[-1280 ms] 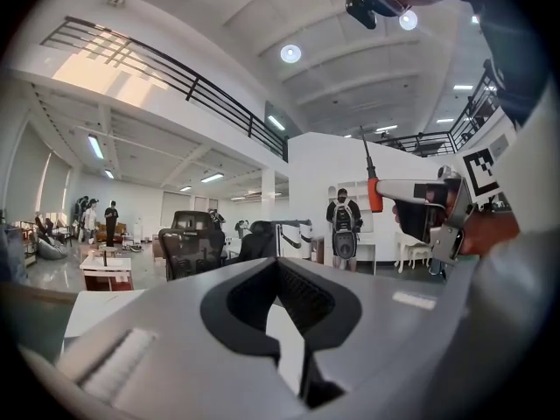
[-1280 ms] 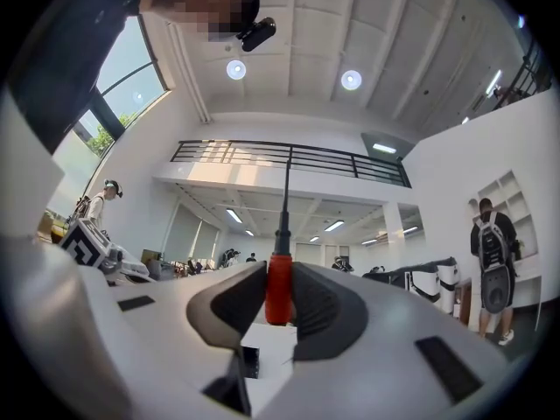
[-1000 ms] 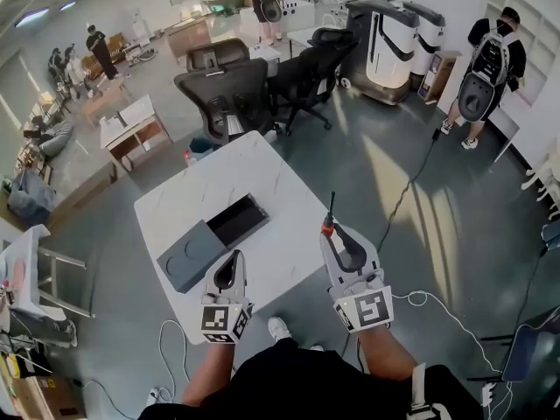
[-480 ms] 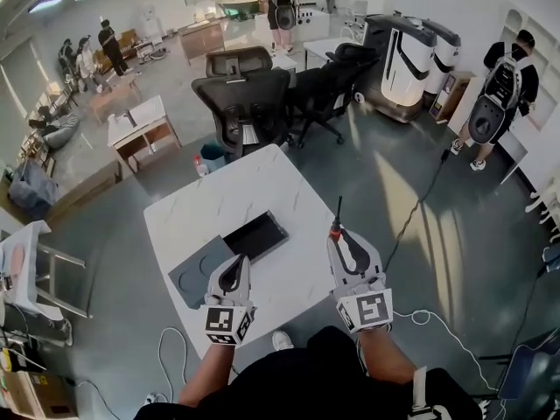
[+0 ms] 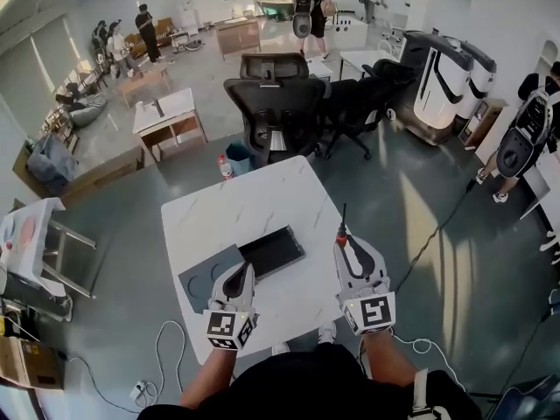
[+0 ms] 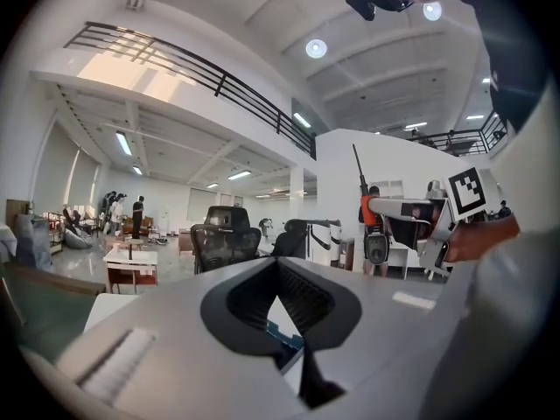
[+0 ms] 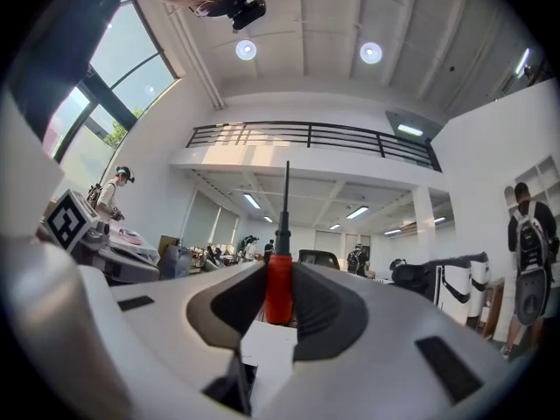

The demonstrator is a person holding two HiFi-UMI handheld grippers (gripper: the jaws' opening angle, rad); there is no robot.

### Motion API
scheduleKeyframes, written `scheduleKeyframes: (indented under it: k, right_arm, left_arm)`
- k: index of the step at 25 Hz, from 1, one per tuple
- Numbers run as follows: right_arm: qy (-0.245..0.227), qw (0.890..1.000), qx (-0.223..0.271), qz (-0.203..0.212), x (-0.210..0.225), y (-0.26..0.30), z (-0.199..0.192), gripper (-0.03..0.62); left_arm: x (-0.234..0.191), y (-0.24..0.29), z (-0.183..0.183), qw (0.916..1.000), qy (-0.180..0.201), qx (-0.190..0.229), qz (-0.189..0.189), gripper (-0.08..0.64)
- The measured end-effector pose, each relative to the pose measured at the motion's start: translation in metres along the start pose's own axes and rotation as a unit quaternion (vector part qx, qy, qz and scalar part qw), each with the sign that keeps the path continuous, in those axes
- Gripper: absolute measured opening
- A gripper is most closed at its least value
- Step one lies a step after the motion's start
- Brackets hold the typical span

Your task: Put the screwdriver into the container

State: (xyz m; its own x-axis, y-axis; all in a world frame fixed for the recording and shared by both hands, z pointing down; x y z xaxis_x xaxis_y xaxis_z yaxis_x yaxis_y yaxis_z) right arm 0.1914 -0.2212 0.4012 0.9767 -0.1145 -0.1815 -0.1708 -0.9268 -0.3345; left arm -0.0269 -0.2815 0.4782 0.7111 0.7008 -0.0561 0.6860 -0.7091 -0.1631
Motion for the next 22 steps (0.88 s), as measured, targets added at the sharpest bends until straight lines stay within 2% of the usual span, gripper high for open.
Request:
scheduleKeyframes:
  k: [5, 14, 19, 22]
  right_arm:
    - [0.013, 0.999, 0.009, 0.042, 0.007, 0.027, -0.009, 0.097]
    - [0.005, 0.992, -0.019, 0.127, 0.003, 0.065, -0.062, 0.097]
    - [-0.030, 0.983, -0.040, 0.178, -0.005, 0.081, -0.097, 0.097]
    - [-0.059, 0.973, -0.060, 0.213, -0.014, 0.087, -0.118, 0.097]
  left_arm:
    - [-0.011, 0.008, -0.002, 0.9987, -0.014, 0.004, 0.048, 0.008]
    - [-0.026, 0.007, -0.012, 0.9931, -0.003, 0.000, 0.117, 0.008]
    - [-0.026, 0.006, -0.017, 0.9909, 0.003, -0.006, 0.134, 0.008]
    - [-0.029, 0.002, -0.022, 0.9893, 0.004, -0.011, 0.145, 0.008]
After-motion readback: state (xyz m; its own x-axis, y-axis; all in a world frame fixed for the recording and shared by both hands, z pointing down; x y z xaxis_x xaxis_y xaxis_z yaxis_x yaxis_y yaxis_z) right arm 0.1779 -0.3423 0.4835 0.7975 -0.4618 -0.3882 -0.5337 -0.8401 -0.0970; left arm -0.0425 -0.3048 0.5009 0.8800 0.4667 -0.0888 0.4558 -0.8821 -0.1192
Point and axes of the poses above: the fingertips, and each gripper's own axes: y forward along the fingers, x to its right, z out of its top, the point moved 3 cm from there along -y, backward along the fingers, and after that the axes turned 14 degrees about x, right-handed, at the moved point
